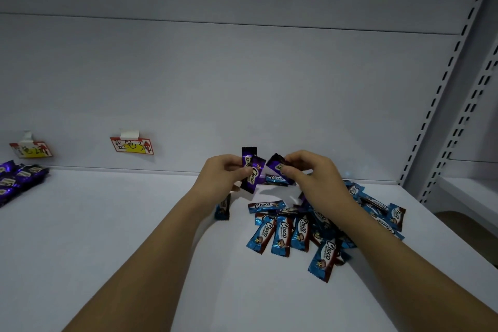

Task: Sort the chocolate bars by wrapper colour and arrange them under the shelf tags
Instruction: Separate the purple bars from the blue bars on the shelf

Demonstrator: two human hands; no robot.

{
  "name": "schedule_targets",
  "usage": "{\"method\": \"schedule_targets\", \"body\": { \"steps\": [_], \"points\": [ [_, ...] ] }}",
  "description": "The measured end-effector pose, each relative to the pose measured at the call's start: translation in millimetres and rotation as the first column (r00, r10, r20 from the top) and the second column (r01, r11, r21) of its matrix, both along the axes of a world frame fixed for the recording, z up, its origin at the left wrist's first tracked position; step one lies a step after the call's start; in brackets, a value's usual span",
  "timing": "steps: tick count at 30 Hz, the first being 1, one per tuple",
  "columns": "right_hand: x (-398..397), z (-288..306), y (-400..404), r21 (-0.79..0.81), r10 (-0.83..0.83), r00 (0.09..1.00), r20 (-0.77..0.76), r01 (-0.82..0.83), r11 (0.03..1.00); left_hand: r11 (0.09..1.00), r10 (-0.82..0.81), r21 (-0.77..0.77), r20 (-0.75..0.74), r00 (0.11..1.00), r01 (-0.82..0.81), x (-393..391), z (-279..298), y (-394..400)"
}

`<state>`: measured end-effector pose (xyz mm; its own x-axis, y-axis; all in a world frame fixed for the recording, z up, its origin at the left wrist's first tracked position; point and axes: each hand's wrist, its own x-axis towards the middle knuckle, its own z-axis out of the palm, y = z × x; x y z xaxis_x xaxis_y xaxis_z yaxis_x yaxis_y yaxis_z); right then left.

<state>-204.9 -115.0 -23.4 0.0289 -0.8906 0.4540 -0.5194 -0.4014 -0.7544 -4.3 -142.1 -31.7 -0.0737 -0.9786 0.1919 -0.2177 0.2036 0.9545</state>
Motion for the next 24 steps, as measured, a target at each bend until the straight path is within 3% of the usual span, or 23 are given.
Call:
{"method": "schedule_targets", "body": {
  "steps": [4, 12, 19, 24],
  "points": [
    [3.3, 1.9, 1.7, 0.09, 0.042, 0.967, 0.252, -0.067, 0.994, 0.997, -0.061, 0.047, -0.138, 0.989, 0.068, -2.0, 3.8, 4.8],
    [13.8, 0.3, 7.9, 0.269, 0.038, 0.865, 0.5, -0.197, 0.943, 0.983, -0.13, 0.111, -0.146, 0.981, 0.147, -15.0, 3.9, 20.5],
    [29.0, 14.1, 26.1, 0.292, 0.048, 0.86, 0.508, -0.224, 0.93, 0.997, -0.035, 0.065, -0.087, 0.996, 0.041, -5.7, 13.1, 32.3],
    [69.4, 22.0, 33.1, 0.274, 0.161, 0.897, 0.411, -0.29, 0.917, 0.997, 0.081, 0.006, 0.021, 0.997, -0.081, 46.7, 14.2, 45.5]
  ]
}}
